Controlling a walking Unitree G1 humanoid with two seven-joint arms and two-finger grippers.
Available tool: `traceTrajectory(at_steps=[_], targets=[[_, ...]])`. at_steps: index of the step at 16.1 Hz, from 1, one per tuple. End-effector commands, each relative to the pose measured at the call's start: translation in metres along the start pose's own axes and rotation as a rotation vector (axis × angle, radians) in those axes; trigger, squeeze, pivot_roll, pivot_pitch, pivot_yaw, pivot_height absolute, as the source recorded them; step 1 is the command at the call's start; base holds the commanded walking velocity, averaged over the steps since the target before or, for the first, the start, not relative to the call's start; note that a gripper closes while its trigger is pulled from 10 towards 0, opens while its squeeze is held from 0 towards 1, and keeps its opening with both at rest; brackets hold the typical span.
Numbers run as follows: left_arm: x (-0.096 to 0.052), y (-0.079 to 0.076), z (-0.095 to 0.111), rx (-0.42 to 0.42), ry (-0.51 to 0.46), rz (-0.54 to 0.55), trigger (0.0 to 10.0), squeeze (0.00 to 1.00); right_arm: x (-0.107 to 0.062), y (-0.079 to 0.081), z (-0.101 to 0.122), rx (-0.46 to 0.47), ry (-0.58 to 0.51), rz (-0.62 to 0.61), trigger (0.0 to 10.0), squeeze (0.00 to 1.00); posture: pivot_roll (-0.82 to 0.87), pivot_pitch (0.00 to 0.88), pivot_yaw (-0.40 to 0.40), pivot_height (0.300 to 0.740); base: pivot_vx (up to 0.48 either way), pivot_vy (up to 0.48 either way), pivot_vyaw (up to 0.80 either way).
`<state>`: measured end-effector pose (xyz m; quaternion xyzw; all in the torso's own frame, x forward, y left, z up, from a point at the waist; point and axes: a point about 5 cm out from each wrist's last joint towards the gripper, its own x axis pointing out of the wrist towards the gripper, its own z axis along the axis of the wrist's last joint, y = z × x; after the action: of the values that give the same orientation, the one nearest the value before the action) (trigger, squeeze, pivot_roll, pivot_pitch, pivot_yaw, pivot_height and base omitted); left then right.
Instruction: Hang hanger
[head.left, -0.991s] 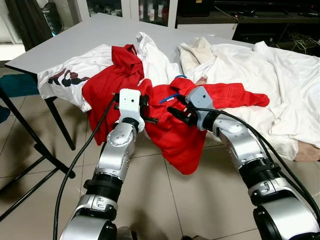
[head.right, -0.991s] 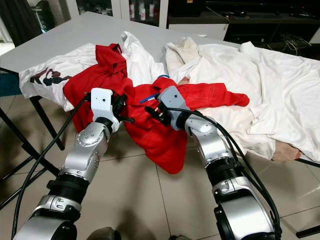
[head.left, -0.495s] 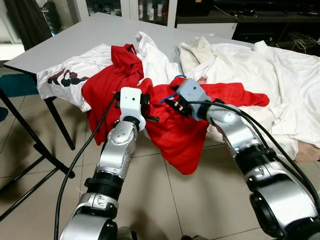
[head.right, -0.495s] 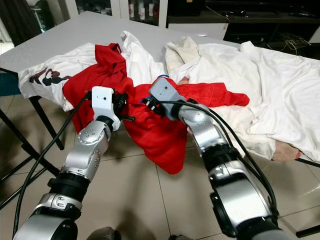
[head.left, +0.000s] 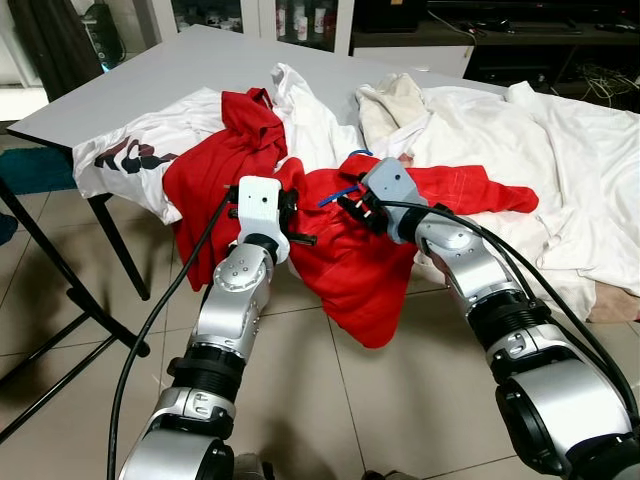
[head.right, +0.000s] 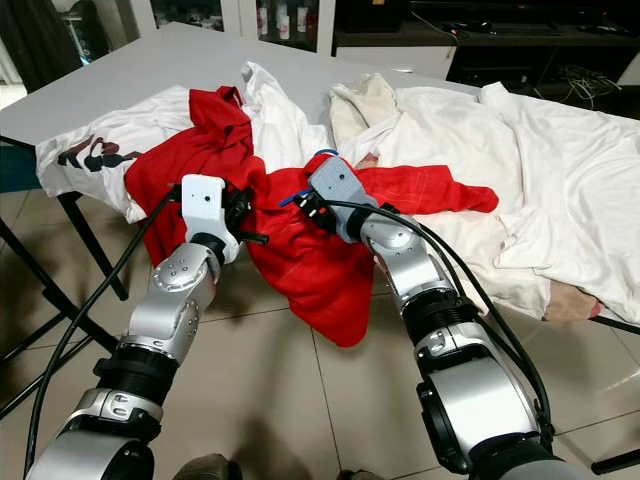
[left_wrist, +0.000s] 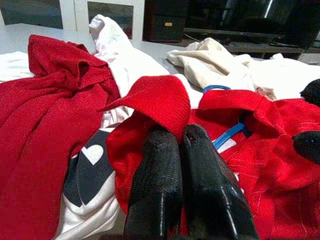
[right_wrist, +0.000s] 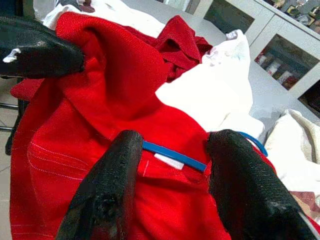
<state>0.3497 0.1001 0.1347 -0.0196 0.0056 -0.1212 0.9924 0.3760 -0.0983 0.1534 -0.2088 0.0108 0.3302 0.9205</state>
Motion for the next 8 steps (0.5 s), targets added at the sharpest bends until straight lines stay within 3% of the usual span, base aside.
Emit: traceTrajectory(at_steps=[1, 8], targets=[[0.0012, -0.0018, 0.002, -0.003, 0.002, -0.011, 10.0, 0.0, -0.0035, -0.0054, -0.0036, 0.02, -0.002, -0.024, 10.0, 0.0, 0.09, 0.001, -0.014, 0.74, 0.0, 0.0, 0.0], [0.0008, -0.0017, 0.0022, -0.005, 0.0, -0.009, 10.0, 0.0, -0.002, -0.0044, -0.0009, 0.014, -0.013, -0.008, 10.0, 0.0, 0.1, 0.001, -0.02, 0.74, 0.036, 0.0, 0.0]])
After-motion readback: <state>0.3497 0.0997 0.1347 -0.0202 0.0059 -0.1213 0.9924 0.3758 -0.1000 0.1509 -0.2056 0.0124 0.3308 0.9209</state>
